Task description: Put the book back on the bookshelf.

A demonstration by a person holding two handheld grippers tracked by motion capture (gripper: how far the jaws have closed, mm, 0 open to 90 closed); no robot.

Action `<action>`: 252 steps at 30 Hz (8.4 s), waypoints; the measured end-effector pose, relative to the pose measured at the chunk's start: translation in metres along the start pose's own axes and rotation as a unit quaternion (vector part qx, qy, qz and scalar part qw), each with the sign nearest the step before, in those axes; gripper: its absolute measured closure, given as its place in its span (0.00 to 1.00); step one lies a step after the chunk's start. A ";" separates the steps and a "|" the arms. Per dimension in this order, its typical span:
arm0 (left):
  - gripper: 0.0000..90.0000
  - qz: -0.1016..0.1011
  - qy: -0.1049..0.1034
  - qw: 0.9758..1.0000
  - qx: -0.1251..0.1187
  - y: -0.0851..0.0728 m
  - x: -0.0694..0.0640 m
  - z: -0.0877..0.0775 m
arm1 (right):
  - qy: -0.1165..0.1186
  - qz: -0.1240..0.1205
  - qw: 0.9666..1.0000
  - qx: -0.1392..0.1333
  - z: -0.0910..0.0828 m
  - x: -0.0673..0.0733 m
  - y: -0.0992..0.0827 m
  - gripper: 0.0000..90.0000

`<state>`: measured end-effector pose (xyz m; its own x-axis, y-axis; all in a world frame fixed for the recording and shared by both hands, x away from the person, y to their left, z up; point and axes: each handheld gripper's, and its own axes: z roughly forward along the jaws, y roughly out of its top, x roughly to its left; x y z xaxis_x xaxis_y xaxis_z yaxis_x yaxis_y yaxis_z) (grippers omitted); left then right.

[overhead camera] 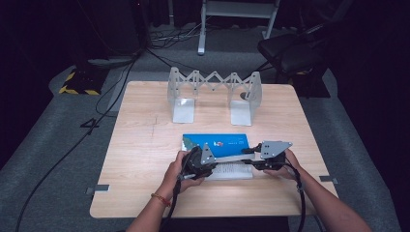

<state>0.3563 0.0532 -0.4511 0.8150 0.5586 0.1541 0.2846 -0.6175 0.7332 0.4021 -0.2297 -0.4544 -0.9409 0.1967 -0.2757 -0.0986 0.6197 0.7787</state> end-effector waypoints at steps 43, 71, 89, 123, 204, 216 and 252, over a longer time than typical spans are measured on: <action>0.77 -0.036 -0.030 0.992 -0.115 0.008 0.004 -0.011 | -0.061 0.158 0.985 -0.025 -0.059 -0.041 -0.028 0.41; 0.77 -0.078 -0.068 0.978 -0.179 0.000 0.021 -0.027 | -0.043 0.172 0.982 -0.066 -0.031 -0.048 -0.031 0.60; 0.79 -0.089 -0.034 0.978 -0.187 -0.019 0.024 -0.059 | -0.042 0.121 0.984 -0.126 -0.026 -0.033 0.051 0.60; 0.75 -0.074 -0.126 0.969 -0.202 0.001 0.008 -0.015 | -0.077 0.108 0.982 -0.135 -0.051 -0.029 0.050 0.53; 0.62 -0.110 0.027 0.983 -0.144 -0.011 -0.024 -0.008 | -0.051 0.121 0.991 -0.034 -0.013 -0.005 0.009 0.40; 0.66 -0.102 -0.057 0.983 -0.144 -0.016 -0.007 -0.011 | -0.085 0.193 0.974 0.083 -0.052 -0.022 -0.077 0.39; 0.66 -0.027 -0.226 0.966 -0.122 -0.017 0.006 -0.018 | -0.057 0.202 0.973 0.094 -0.048 -0.023 -0.099 0.36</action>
<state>0.3472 0.0765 -0.4506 0.9553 0.2534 -0.1524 0.2497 -0.4155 0.8746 0.4177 -0.3318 -0.4978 -0.8474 0.5296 -0.0370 0.3431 0.5994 0.7232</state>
